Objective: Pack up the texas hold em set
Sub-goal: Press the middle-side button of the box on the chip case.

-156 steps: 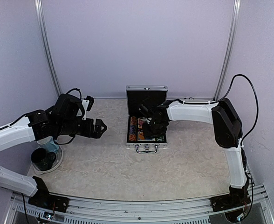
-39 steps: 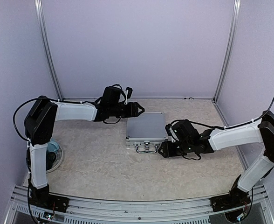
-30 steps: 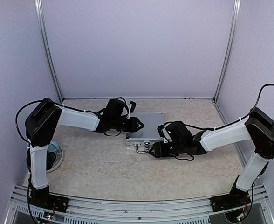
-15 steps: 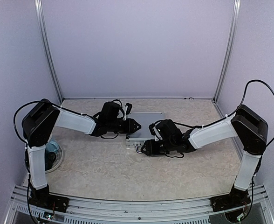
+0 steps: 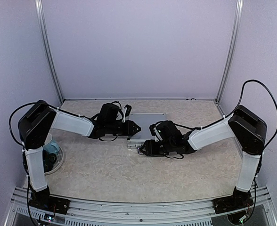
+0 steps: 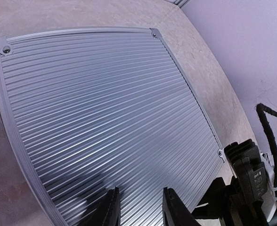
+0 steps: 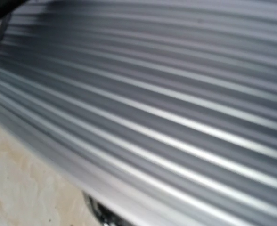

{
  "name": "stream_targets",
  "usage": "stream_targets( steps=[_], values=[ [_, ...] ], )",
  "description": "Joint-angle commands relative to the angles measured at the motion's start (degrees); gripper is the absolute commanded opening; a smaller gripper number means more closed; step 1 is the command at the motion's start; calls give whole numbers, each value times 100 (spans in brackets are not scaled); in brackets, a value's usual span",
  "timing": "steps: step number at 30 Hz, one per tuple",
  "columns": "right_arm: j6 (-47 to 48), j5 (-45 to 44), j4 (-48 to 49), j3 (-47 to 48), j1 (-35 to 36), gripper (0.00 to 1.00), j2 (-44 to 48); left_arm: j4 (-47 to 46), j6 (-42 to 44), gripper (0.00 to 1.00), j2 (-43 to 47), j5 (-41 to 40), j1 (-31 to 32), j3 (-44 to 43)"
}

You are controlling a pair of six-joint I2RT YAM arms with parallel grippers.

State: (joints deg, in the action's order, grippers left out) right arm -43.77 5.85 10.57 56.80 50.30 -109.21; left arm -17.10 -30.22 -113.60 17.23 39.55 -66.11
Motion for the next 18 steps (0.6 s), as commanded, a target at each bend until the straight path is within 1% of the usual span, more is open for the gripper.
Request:
stream_targets(
  steps=[1, 7, 11, 14, 16, 18],
  values=[
    [-307, 679, 520, -202, 70, 58, 465, 84, -32, 31, 318, -4, -36, 109],
    [-304, 820, 524, -85, 46, 59, 800, 84, -19, 32, 481, -69, -35, 189],
    [-42, 662, 190, 215, -21, 59, 604, 68, -41, 32, 514, -78, -35, 233],
    [-5, 759, 256, 215, -72, 59, 497, 62, -53, 32, 519, -63, -27, 285],
    [93, 767, 202, 211, -73, 58, 494, 59, -54, 32, 538, -62, -32, 331],
    [295, 734, 36, 202, -65, 53, 520, 60, -54, 32, 565, -71, -35, 388]
  ],
)
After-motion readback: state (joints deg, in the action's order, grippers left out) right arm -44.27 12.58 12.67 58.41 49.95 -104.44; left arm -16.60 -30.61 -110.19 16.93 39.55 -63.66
